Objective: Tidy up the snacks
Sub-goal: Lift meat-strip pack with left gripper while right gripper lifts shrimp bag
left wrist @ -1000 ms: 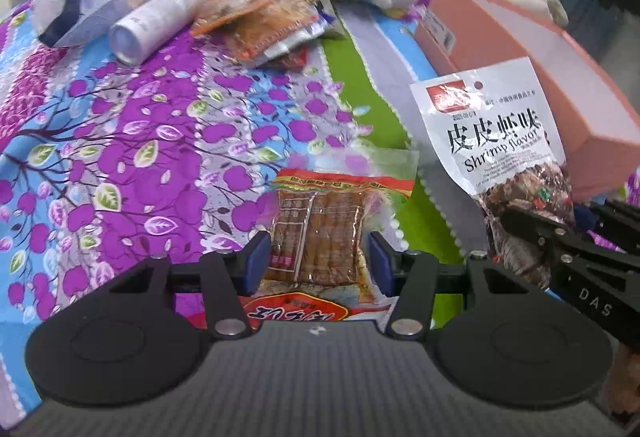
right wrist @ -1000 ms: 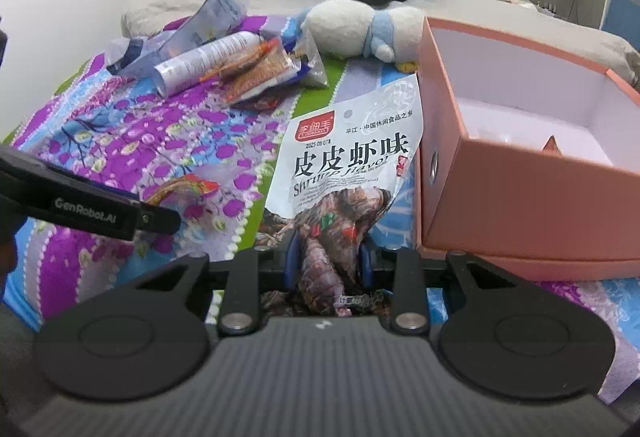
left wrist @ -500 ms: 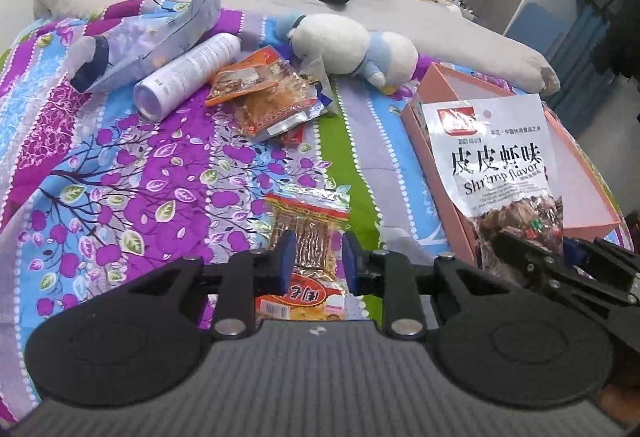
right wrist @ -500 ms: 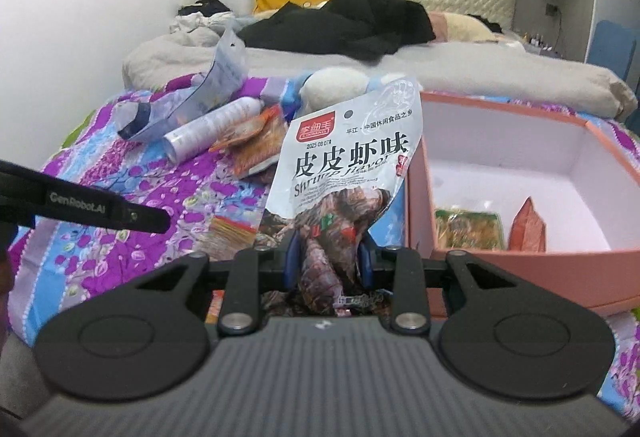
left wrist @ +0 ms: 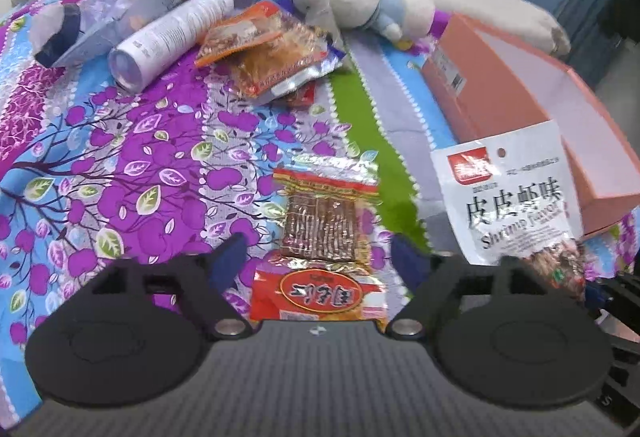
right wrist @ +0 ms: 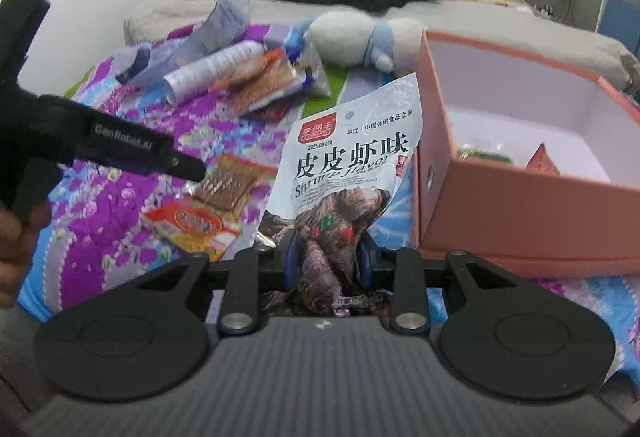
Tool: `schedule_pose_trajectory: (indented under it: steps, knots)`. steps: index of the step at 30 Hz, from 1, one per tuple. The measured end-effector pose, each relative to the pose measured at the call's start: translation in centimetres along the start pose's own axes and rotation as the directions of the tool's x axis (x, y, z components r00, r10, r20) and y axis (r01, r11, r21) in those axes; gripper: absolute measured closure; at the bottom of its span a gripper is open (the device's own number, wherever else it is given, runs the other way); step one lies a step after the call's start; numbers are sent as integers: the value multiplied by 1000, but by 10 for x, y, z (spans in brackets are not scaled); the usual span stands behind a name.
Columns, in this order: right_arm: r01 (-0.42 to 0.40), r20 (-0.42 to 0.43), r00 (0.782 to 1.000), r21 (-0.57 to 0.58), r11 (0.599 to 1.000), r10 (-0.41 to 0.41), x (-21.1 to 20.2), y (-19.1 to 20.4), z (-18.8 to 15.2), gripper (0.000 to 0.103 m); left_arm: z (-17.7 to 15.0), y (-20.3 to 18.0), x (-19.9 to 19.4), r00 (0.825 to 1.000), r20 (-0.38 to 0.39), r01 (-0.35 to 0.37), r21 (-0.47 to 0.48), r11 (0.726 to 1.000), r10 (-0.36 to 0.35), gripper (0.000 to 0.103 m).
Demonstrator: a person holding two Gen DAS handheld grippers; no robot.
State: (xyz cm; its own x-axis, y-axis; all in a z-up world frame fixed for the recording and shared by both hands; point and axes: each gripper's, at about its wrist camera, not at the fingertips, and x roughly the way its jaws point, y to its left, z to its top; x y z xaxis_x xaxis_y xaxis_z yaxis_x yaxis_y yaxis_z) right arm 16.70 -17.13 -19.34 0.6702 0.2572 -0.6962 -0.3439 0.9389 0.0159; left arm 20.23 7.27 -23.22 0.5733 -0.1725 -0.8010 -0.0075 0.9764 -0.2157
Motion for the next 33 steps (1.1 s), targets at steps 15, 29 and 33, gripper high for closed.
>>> schedule_pose_trajectory:
  steps: [15,29,33]
  knots:
    - [33,-35,999,32,999,-32,15,-16,-15,70,5,-33,81,990,-80,-97,198,975,115,0]
    - [8,-27,1000,36,999,-8,17,-14,-12,72,5,-14,63,995,-45,-84,125,989,90,35]
    - [-2,-18,1000,22,1000,2,14,-9,-9,74,5,-10,54,996,-44,-69,102,992,74,42]
